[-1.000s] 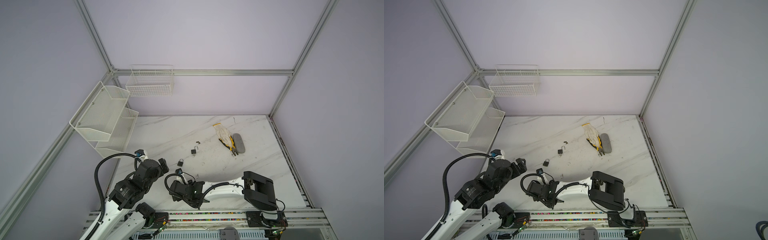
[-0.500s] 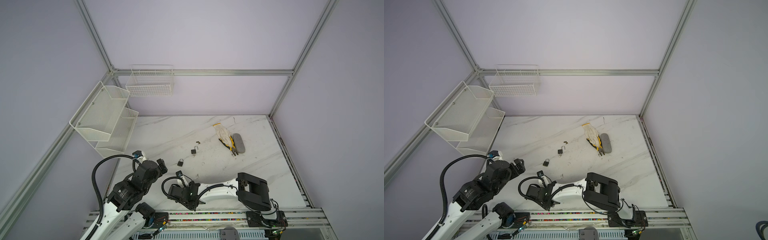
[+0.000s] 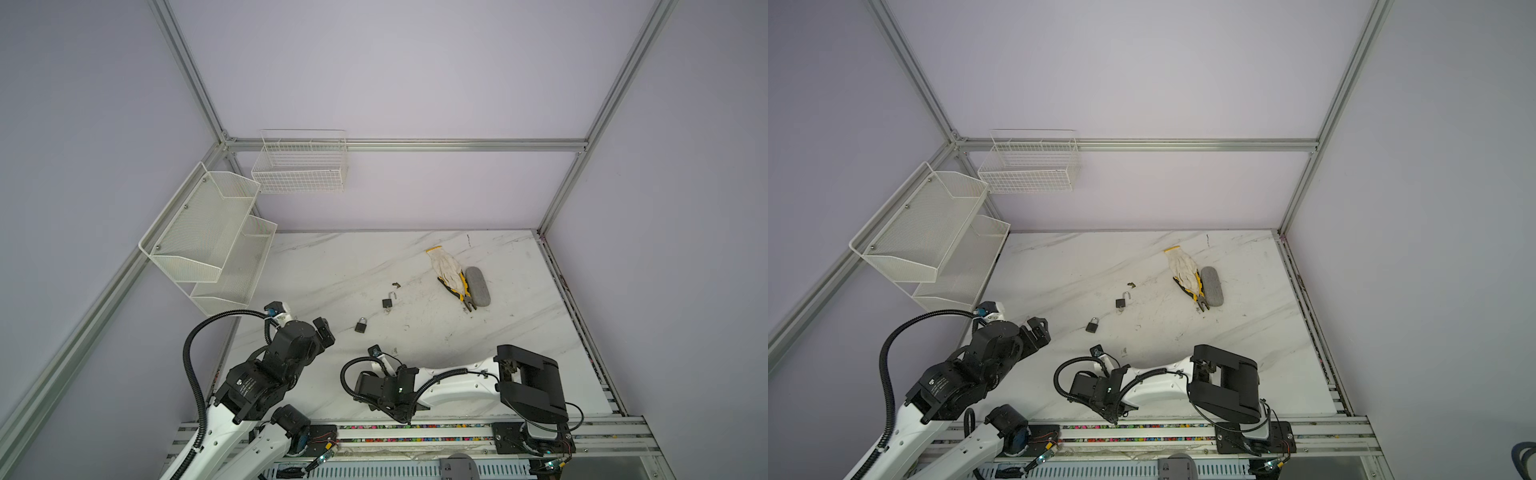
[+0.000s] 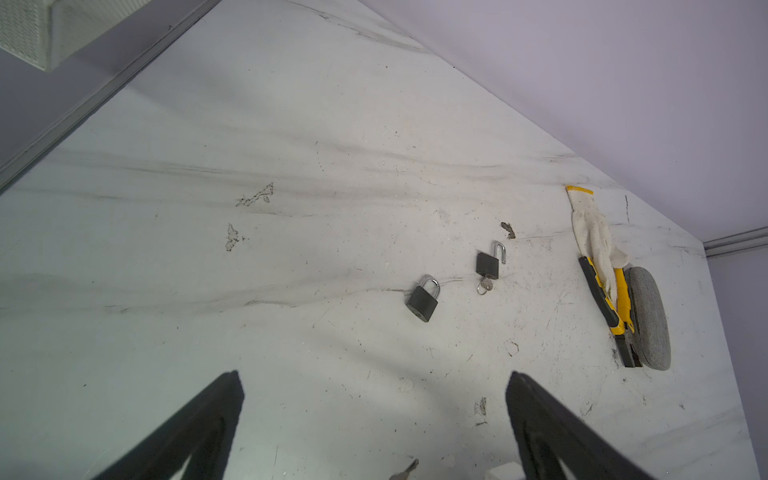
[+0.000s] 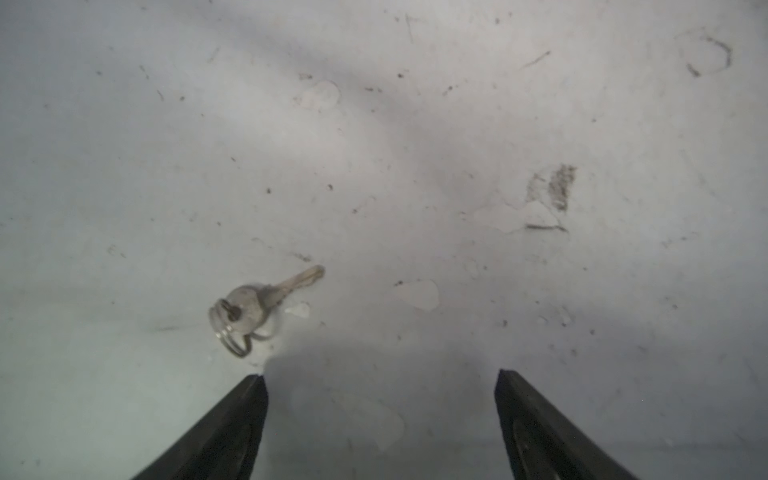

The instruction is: Unlock with the key

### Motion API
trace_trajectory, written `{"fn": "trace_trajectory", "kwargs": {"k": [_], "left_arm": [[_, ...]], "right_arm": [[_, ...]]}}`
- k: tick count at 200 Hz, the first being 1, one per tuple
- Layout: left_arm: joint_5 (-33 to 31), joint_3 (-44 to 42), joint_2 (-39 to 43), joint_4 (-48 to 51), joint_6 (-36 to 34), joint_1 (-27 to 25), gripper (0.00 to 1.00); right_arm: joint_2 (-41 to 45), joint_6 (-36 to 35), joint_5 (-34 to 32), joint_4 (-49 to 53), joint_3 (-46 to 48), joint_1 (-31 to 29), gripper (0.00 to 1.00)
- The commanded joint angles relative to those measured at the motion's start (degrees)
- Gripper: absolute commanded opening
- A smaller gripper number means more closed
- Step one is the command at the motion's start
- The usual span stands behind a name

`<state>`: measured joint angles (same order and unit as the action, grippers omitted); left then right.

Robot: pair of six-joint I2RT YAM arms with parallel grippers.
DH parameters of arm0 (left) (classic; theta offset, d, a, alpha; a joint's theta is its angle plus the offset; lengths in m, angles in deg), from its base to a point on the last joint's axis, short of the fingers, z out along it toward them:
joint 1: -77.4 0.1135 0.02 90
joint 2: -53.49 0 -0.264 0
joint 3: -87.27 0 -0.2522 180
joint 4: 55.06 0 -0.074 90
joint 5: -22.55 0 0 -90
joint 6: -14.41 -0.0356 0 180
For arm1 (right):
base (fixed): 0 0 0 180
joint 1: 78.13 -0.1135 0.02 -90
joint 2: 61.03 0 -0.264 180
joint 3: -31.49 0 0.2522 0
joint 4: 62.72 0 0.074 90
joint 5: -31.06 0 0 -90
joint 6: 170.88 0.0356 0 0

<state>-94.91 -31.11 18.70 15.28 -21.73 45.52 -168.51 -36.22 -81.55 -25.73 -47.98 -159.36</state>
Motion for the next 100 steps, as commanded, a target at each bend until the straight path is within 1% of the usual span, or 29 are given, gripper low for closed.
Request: {"fn": "trace_trajectory", "kwargs": {"k": [1, 12, 29, 45, 60, 84, 100], "left_arm": [[-0.3, -2.2, -0.4, -1.8, 0.8, 0.2, 1.00], [-0.5, -2.3, -0.3, -2.1, 0.8, 0.2, 1.00], [-0.9, -2.5, -0.3, -2.4, 1.1, 0.2, 1.00], [-1.1, -2.4, 0.1, -2.4, 1.3, 0.3, 1.00], [-1.3, -2.2, 0.7, -2.4, 1.3, 0.3, 1.00], [-1.8, -2.0, 1.5, -2.0, 0.8, 0.3, 1.00], [-2.6, -1.7, 1.9, -1.1, 0.8, 0.2, 1.00]], "right_arm": [[4.4, 0.4, 0.2, 1.6, 2.8, 1.6, 0.89], [5.9, -0.5, -0.6, 1.1, 3.1, 1.6, 0.88], [6.2, -1.5, 0.4, -0.6, 1.9, 1.5, 0.88], [4.3, -0.7, 1.3, -1.4, -0.7, 1.5, 0.88], [2.1, 0.8, 0.3, -0.9, -3.6, 1.5, 0.88], [-0.8, -0.9, 0.3, -3.3, -6.3, 0.4, 0.88], [-3.4, -0.5, -0.1, -1.9, -8.8, -0.4, 0.88]]}}
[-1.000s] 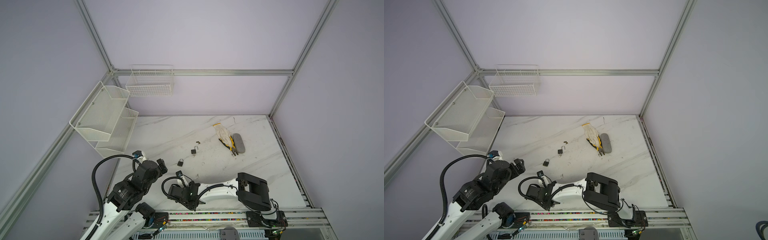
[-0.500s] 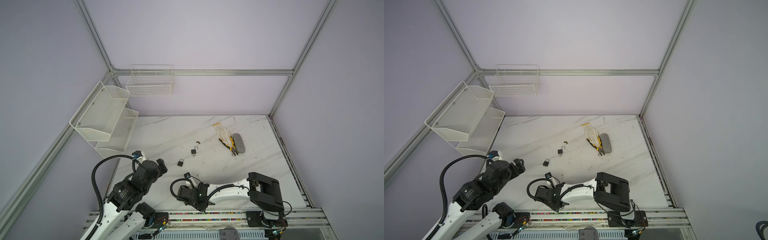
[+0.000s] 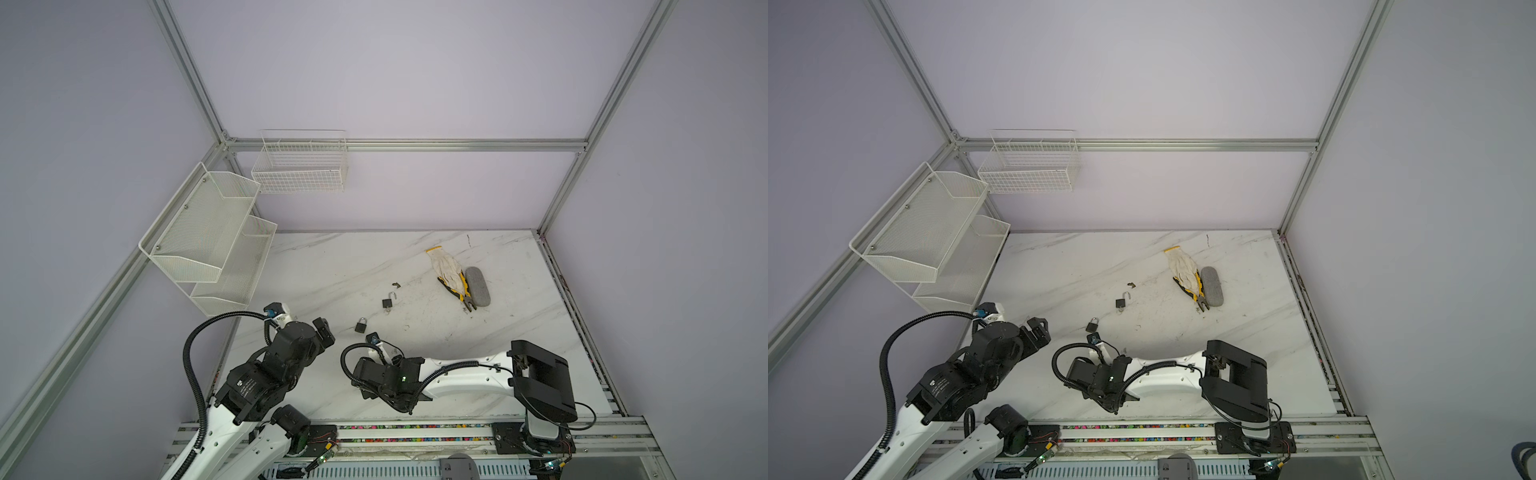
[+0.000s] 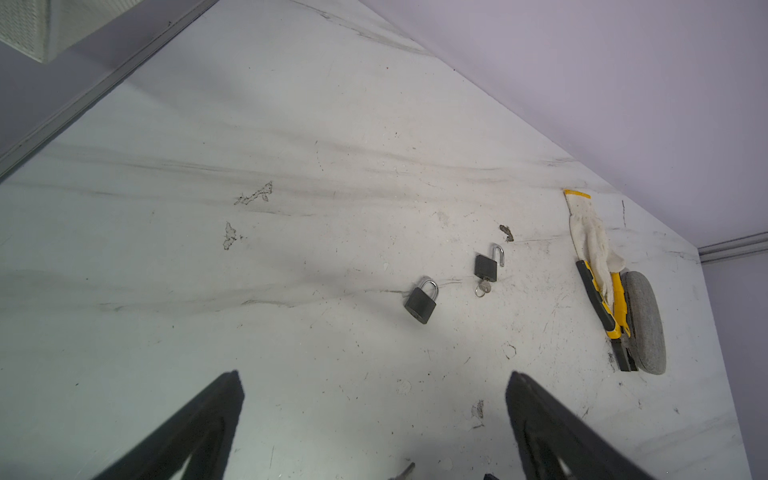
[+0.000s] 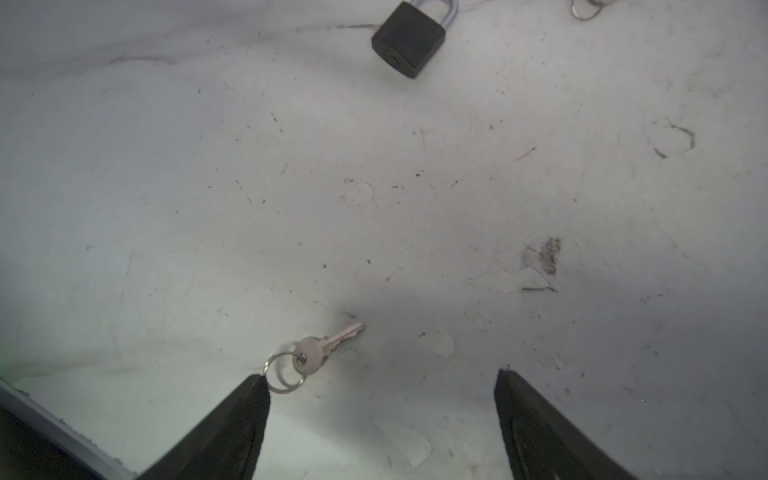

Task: Unlock with the key
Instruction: 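Lower the right gripper over the loose silver key and close on it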

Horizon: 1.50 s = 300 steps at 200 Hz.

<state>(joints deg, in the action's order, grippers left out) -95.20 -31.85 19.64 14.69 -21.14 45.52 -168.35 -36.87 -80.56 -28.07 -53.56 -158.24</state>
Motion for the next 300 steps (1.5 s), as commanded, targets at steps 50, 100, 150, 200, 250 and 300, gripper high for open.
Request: {"fn": "trace_trajectory", "kwargs": {"k": [50, 100, 150, 200, 250, 300], "left_arm": [[-3.3, -0.5, 2.5, 1.1, 0.8, 0.3, 1.00], [-3.1, -0.6, 3.1, 1.7, 1.4, 0.3, 1.00], [-2.8, -0.6, 2.8, 1.6, 1.5, 0.2, 1.00], [-2.2, -0.9, 2.5, 0.7, 1.5, 0.2, 1.00], [-2.4, -0.9, 2.8, 0.6, 1.2, 0.2, 1.00], [-2.4, -1.1, 2.7, 0.4, 1.3, 0.3, 1.00]], "right_arm": [[-6.8, 1.6, -1.7, 1.2, -4.3, -2.6, 0.82], [-9.2, 3.2, -3.8, 4.1, -5.7, -4.4, 0.73], [-8.5, 3.1, -6.2, 5.7, -5.2, -4.3, 0.64], [-7.9, 0.4, -6.2, 4.4, -5.4, -3.8, 0.53], [-8.2, -1.0, -6.0, 3.0, -5.6, -3.5, 0.42], [-8.3, -2.6, -5.1, 1.3, -5.7, -3.4, 0.28]]}}
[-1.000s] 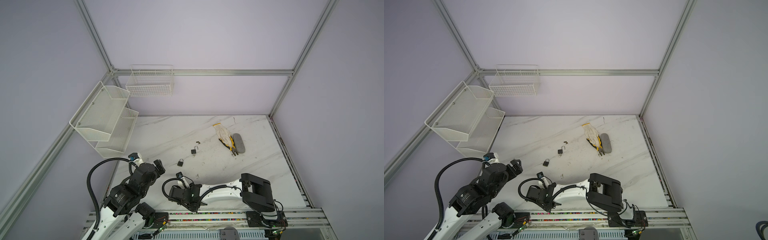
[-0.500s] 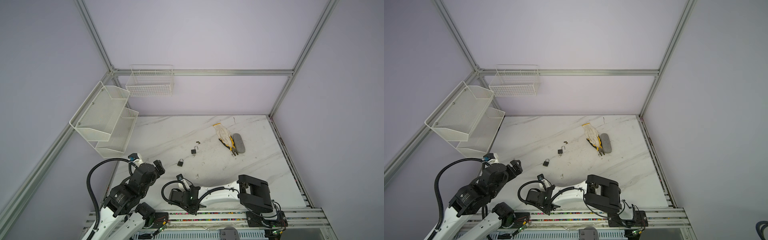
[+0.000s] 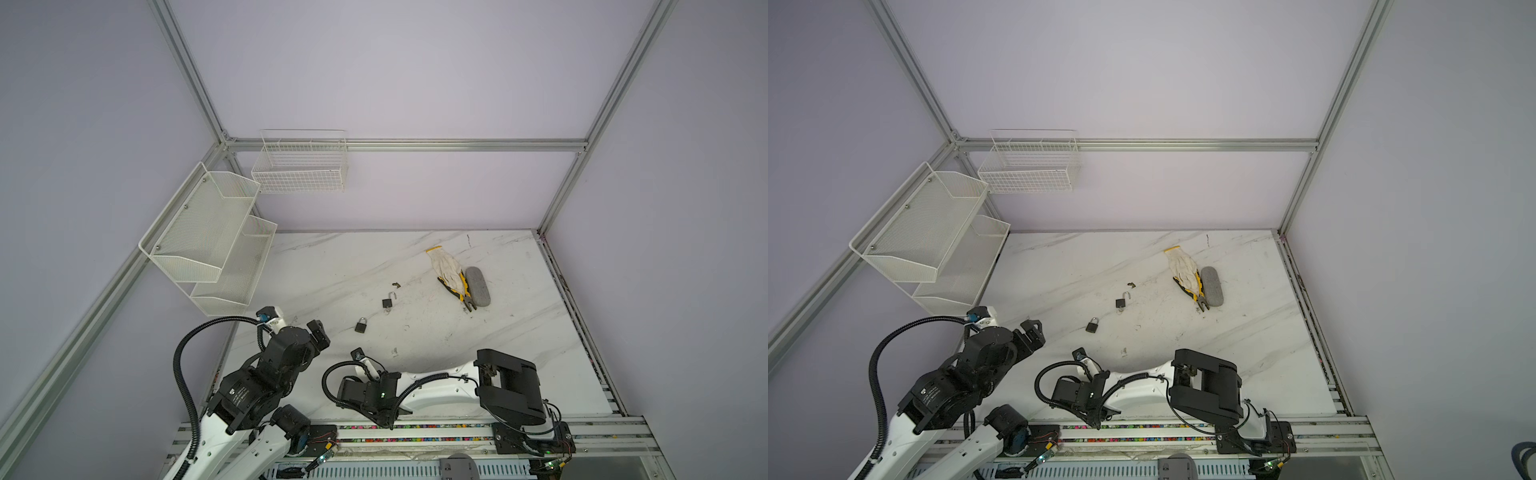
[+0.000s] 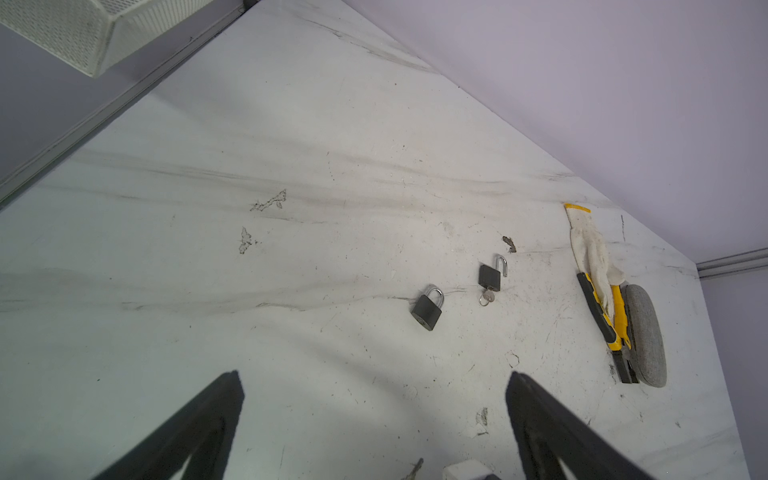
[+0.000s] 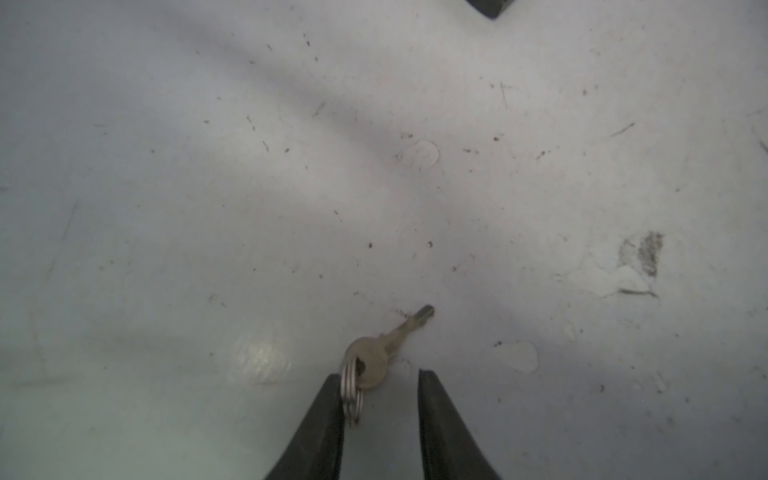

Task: Unlock with the key
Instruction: 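Lower the right gripper over the loose silver key and close on it, then lift the key with the right gripper while the left gripper rises toward it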

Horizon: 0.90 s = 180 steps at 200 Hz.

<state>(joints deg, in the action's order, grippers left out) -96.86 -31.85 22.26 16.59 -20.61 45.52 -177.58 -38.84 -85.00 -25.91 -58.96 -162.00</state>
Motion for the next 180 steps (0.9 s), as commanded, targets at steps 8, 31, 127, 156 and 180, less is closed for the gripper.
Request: {"fn": "trace_trajectory", "kwargs": {"k": [8, 31, 127, 156, 180], "left_arm": [[-0.7, -1.2, 0.1, -1.5, 0.7, 0.2, 1.00], [-0.5, -1.2, 0.0, -1.7, 0.7, 0.3, 1.00], [0.4, -0.7, -0.1, -3.3, 0.7, 0.2, 1.00], [1.0, -0.2, -0.6, -5.3, 0.0, 0.3, 1.00], [2.5, 0.4, -1.9, -8.0, -0.4, 0.2, 1.00]], "right_arm": [[1.0, -0.9, -0.6, -1.2, -0.3, 0.4, 0.26], [0.7, -1.4, 0.1, -1.3, -0.7, 0.7, 0.18], [7.9, -3.5, 1.5, -6.1, 2.9, 2.9, 0.02], [14.5, -4.6, 3.5, -9.4, 5.9, 5.1, 0.00], [21.0, -5.5, 6.0, -11.7, 9.2, 8.3, 0.00]]}}
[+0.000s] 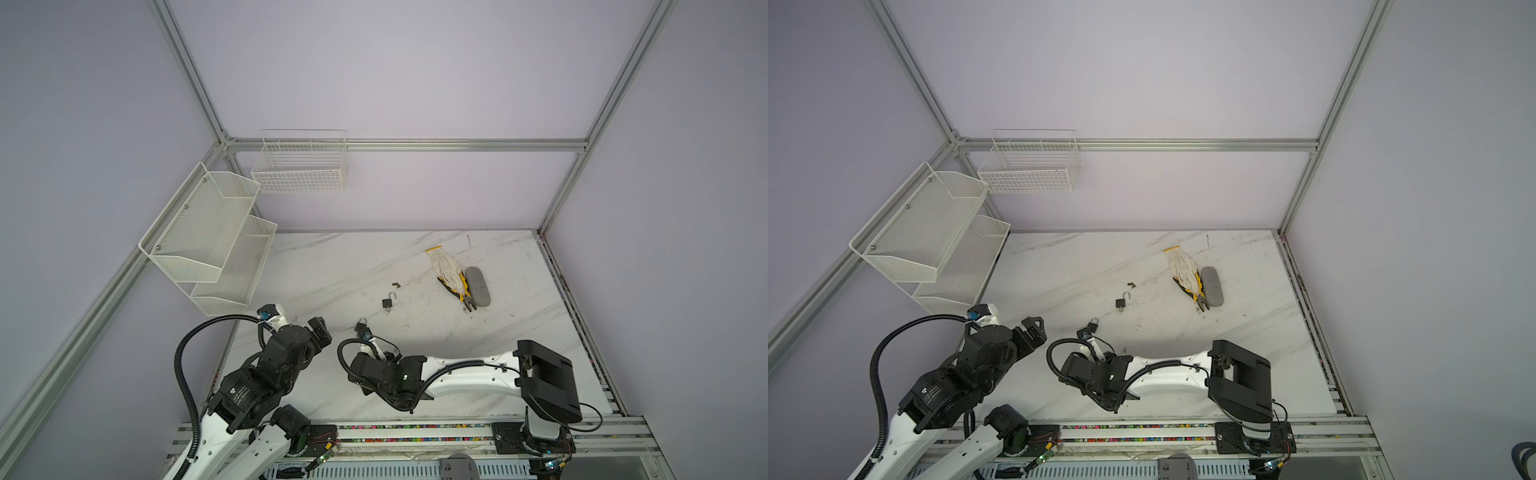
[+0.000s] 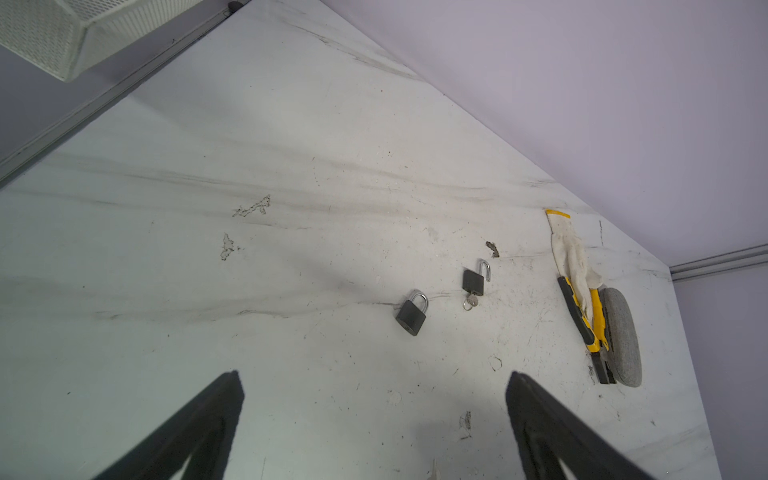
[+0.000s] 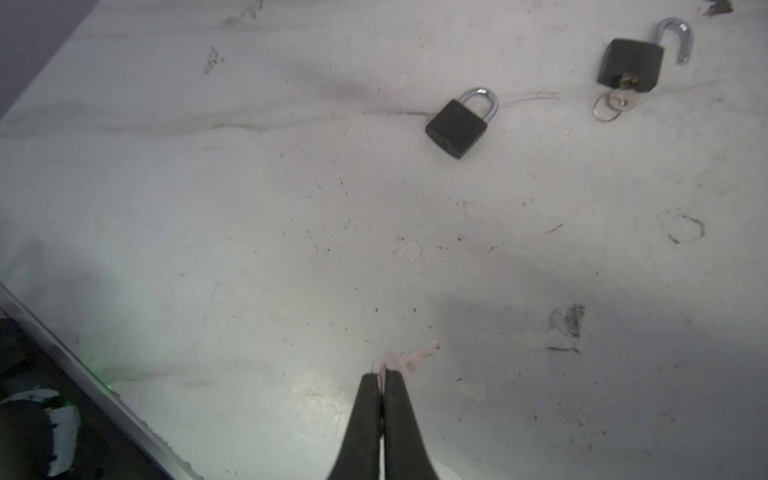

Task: Unlock with the key
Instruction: 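Lift the key with the right gripper while the left gripper rises toward it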

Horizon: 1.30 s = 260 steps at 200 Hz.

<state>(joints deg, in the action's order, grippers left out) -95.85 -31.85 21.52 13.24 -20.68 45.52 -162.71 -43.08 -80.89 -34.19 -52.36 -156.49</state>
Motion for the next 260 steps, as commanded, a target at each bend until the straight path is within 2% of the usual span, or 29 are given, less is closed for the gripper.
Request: {"fn": "trace_trajectory", "kwargs": {"k": [1, 72, 103, 124, 152, 191, 242, 260], "left_arm": [[1.6, 0.4, -1.2, -4.7, -0.3, 0.2, 1.00], [13.4, -2.6, -6.2, -24.0, 2.9, 0.2, 0.99], [19.4, -5.4, -7.6, -37.4, 6.3, 0.2, 0.94], [21.0, -5.9, -9.3, -42.9, 7.4, 0.3, 0.91], [22.5, -7.0, -11.0, -49.7, 11.1, 0.2, 0.90], [24.2, -10.6, -13.3, -65.2, 19.1, 0.1, 0.89], [23.6, -8.8, -17.6, -73.3, 22.9, -1.0, 0.95], [23.9, -8.0, -19.3, -75.2, 24.0, -1.6, 0.96]], "right_arm": [[6.4, -1.3, 2.1, -3.6, 2.7, 2.9, 0.00], [25.1, -1.6, 18.5, -15.2, 12.5, 15.8, 0.01], [29.2, -0.7, 24.7, -19.4, 14.7, 21.4, 0.00], [30.8, 0.9, 29.0, -22.2, 14.9, 24.8, 0.00], [31.3, 3.7, 31.8, -24.6, 13.8, 28.1, 0.00], [29.9, 10.2, 35.5, -34.0, 14.1, 28.8, 0.00], [24.2, 20.4, 39.7, -50.2, 13.9, 28.7, 0.00], [21.8, 21.5, 40.6, -52.3, 12.4, 28.2, 0.00]]}}
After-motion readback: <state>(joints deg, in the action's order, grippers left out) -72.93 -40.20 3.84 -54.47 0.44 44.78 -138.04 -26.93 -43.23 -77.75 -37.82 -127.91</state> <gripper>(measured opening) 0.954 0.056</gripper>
